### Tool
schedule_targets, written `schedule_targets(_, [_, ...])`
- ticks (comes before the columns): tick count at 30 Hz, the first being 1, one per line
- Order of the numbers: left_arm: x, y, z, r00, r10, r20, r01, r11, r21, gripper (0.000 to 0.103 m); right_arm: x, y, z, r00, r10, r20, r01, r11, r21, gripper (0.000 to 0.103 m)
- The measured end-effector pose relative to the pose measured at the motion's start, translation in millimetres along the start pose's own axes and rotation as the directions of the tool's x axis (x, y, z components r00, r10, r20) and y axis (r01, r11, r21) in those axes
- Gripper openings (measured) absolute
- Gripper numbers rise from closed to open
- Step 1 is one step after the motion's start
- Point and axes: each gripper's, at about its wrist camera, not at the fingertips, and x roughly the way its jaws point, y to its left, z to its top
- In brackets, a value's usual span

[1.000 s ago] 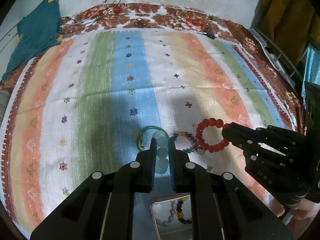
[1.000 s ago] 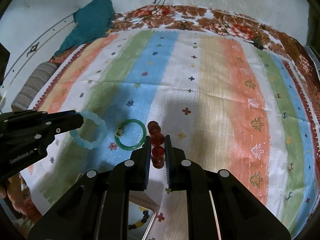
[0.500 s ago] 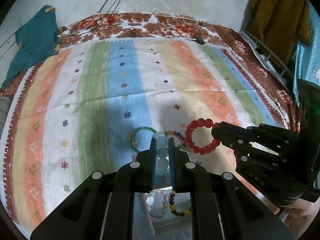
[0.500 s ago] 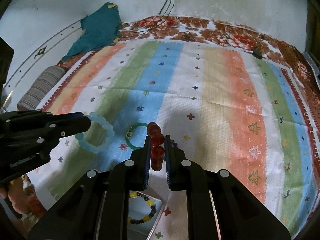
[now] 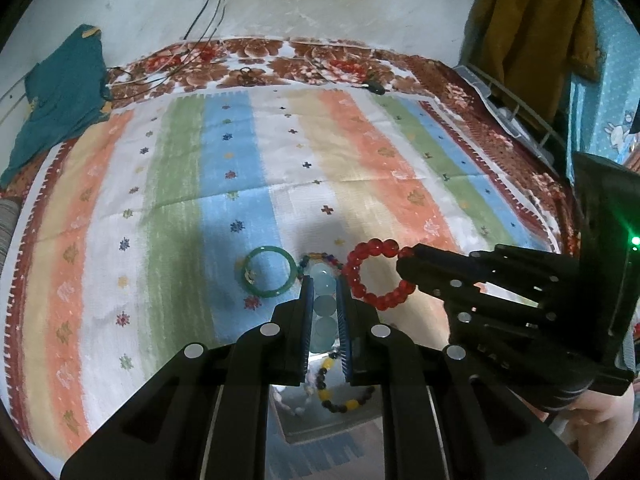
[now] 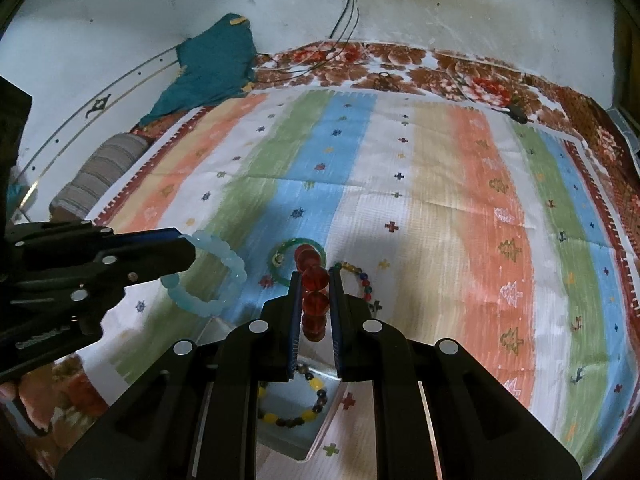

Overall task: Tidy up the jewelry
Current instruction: 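Lift both held bracelets and carry them toward the silver tin, then open both tools to drop the red and light blue bracelets into the tin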

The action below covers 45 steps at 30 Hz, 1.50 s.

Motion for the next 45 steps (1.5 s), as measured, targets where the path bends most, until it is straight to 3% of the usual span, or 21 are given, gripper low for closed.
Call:
schedule_targets(35, [-31,-3,-47,1.0,-0.02,0.017,0.02,1.0,-0.009,0.011,-31,19,-43,0.998,0.059,0.002,-0.059,0.998,-0.028,0.014])
schedule_targets(37, [-31,-4,-48,1.0,-0.002,0.02,0.002,1.0,-0.015,0.018,-30,17,-43,0.998,0.057,-0.004,-0.057,0.998,-0.015,0.014])
schedule_targets(38, [-33,-1,-48,1.0,0.008,0.024,-0.007,1.0,-0.029,0.03,-31,15,-42,0.999,0.05,-0.004,-0.05,0.999,-0.006,0.017])
schedule_targets(40, [-34,0,-46,0.999,0.012,0.03,-0.011,0.999,-0.046,0.038,-33,10,-40,0.999,0.04,0.007,-0.04,0.999,0.01,0.028])
schedule_targets(41, [-35,2,-46,0.999,0.017,0.032,-0.016,0.999,-0.052,0.039,-34,5,-39,0.999,0.033,0.014,-0.033,0.999,0.023,0.033])
schedule_targets(45, [-33,8,-44,0.999,0.03,0.027,-0.027,0.997,-0.074,0.043,-33,-5,-38,1.0,0.018,0.011,-0.018,0.999,0.051,0.035])
